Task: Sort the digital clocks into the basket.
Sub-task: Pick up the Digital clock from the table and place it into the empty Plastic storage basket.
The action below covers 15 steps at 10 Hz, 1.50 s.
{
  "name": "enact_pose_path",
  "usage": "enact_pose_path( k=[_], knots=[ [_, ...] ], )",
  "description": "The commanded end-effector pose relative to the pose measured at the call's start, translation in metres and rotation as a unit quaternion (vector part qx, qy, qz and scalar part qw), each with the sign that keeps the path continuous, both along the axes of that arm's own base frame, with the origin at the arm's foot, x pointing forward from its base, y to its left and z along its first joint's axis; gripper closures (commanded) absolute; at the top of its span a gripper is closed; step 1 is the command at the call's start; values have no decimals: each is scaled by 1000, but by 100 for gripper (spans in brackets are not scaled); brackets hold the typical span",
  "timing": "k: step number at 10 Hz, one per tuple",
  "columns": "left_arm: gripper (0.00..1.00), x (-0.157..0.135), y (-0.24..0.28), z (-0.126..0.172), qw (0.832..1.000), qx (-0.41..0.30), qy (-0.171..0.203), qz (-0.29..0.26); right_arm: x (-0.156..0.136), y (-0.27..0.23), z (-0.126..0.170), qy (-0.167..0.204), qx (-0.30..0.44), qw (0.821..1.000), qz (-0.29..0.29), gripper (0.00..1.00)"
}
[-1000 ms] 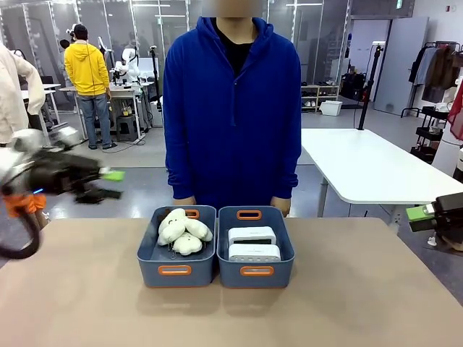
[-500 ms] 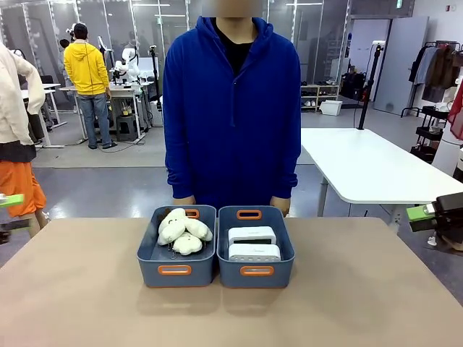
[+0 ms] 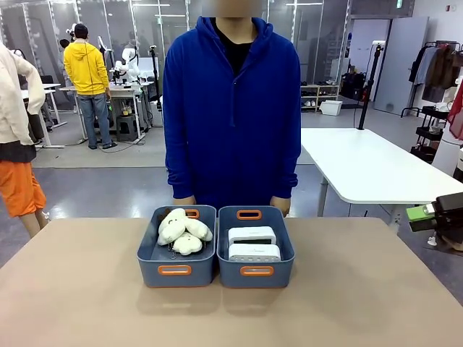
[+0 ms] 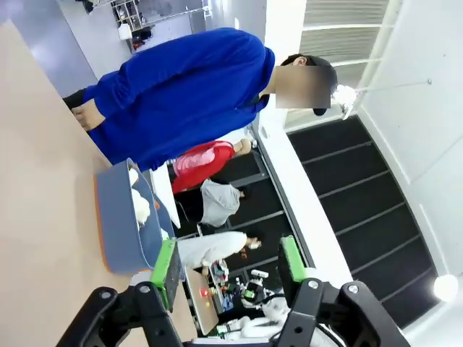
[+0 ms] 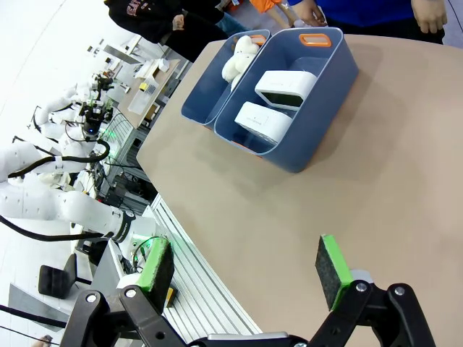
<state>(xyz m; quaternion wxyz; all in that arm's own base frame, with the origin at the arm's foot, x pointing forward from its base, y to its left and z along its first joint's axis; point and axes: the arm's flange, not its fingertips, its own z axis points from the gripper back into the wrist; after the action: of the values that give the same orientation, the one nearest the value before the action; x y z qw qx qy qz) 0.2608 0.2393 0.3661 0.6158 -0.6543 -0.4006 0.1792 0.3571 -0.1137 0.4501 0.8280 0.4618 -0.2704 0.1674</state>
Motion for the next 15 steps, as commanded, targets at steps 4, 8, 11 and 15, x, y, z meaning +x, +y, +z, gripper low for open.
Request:
enact_pose_path(
  k=[4,8,11,15],
  knots=[
    [30,27,-27,14,999,20,13,-36,2,1,0,-8,2,1000,4,0],
    [30,27,-27,14,999,20,13,-36,2,1,0,-8,2,1000,4,0],
    [30,27,-27,14,999,20,13,-36,2,1,0,-8,2,1000,4,0],
    [30,27,-27,14,999,20,13,-36,2,1,0,-8,2,1000,4,0]
  ],
)
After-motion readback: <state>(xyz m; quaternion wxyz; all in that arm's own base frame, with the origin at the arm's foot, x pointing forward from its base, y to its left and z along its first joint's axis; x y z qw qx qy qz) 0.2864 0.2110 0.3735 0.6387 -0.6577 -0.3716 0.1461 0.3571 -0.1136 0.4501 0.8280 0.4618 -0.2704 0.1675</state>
